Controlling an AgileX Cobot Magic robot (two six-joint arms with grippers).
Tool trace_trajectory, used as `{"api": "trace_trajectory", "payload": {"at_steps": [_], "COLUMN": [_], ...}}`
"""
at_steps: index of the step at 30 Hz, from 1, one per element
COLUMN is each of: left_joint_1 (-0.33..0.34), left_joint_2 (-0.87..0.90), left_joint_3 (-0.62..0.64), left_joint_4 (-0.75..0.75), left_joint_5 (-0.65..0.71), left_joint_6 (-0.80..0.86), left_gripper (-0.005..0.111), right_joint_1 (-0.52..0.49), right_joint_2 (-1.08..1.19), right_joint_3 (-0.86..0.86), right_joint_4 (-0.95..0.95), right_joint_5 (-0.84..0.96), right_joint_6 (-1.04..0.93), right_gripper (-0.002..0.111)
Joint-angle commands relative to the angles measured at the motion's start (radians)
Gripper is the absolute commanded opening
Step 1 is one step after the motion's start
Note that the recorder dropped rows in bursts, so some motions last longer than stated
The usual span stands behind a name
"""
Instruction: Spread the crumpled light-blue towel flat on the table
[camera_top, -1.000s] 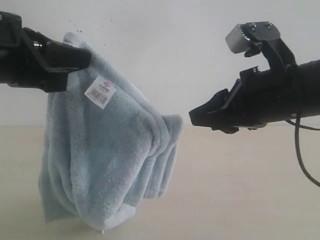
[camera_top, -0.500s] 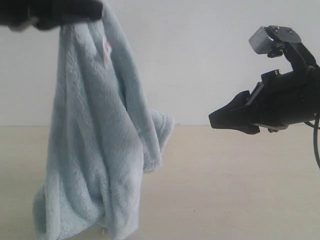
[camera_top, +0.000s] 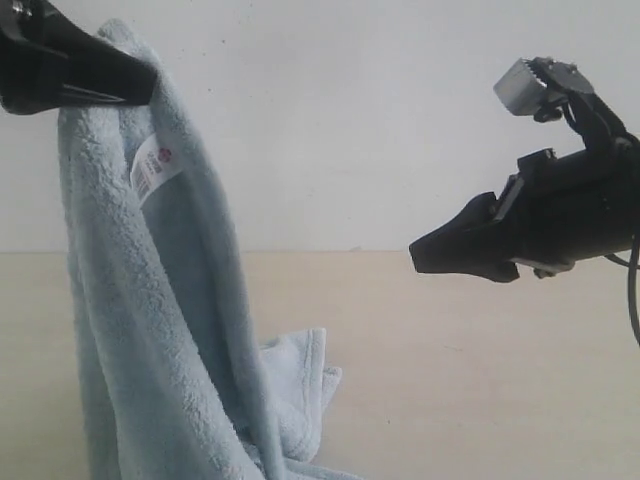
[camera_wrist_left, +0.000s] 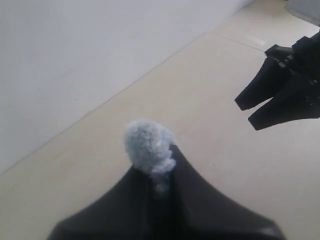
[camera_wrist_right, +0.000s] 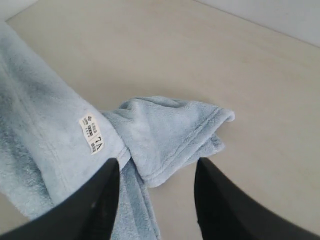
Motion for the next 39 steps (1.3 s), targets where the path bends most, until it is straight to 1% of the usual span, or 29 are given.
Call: {"api": "trace_trajectory", "payload": {"at_steps": [1, 4, 6, 9, 13, 15, 18, 21, 24, 29, 33, 37, 39], "left_joint_1": [0.003, 0.003, 0.003, 0.003, 0.003, 0.003, 0.003, 0.003, 0.003, 0.003, 0.003, 0.003, 0.003], "left_joint_2": [-0.026, -0.032, -0.049, -0.082, -0.120, -0.124, -0.120, -0.112, -0.111, -0.109, -0.109, -0.109, -0.109], "left_joint_3": [-0.001, -0.001, -0.001, -0.001, -0.001, -0.001, -0.001, -0.001, 0.010, 0.029, 0.029, 0.029, 0.029], "left_joint_4": [0.000, 0.032, 0.078, 0.167, 0.319, 0.361, 0.363, 0.363, 0.363, 0.363, 0.363, 0.363, 0.363], "left_joint_5": [0.031, 0.062, 0.070, 0.061, 0.059, 0.061, 0.056, 0.055, 0.051, 0.034, 0.029, 0.027, 0.027], "left_joint_6": [0.014, 0.003, -0.018, -0.076, -0.179, -0.199, -0.199, -0.202, -0.204, -0.210, -0.210, -0.215, -0.215], "left_gripper": [0.004, 0.004, 0.004, 0.004, 0.004, 0.004, 0.004, 0.004, 0.004, 0.004, 0.004, 0.004, 0.004], "right_joint_1": [0.022, 0.069, 0.090, 0.090, 0.090, 0.090, 0.090, 0.093, 0.127, 0.231, 0.322, 0.373, 0.380], "right_joint_2": [0.004, 0.058, 0.115, 0.205, 0.283, 0.297, 0.287, 0.279, 0.276, 0.272, 0.272, 0.272, 0.272], "right_joint_3": [-0.001, -0.001, -0.001, -0.001, -0.001, -0.001, -0.001, -0.001, 0.019, 0.032, 0.032, 0.032, 0.032], "right_joint_4": [0.004, -0.030, -0.045, -0.025, -0.015, 0.011, 0.059, 0.063, 0.061, 0.059, 0.055, 0.041, 0.012], "right_joint_5": [0.022, 0.010, -0.043, -0.080, -0.046, 0.012, 0.122, 0.174, 0.194, 0.158, 0.095, 0.031, -0.010], "right_joint_6": [-0.009, -0.014, -0.012, -0.017, -0.043, -0.067, -0.100, -0.098, -0.105, -0.121, -0.124, -0.126, -0.105], "right_gripper": [0.045, 0.045, 0.045, 0.045, 0.045, 0.045, 0.045, 0.045, 0.045, 0.045, 0.045, 0.045, 0.045]}}
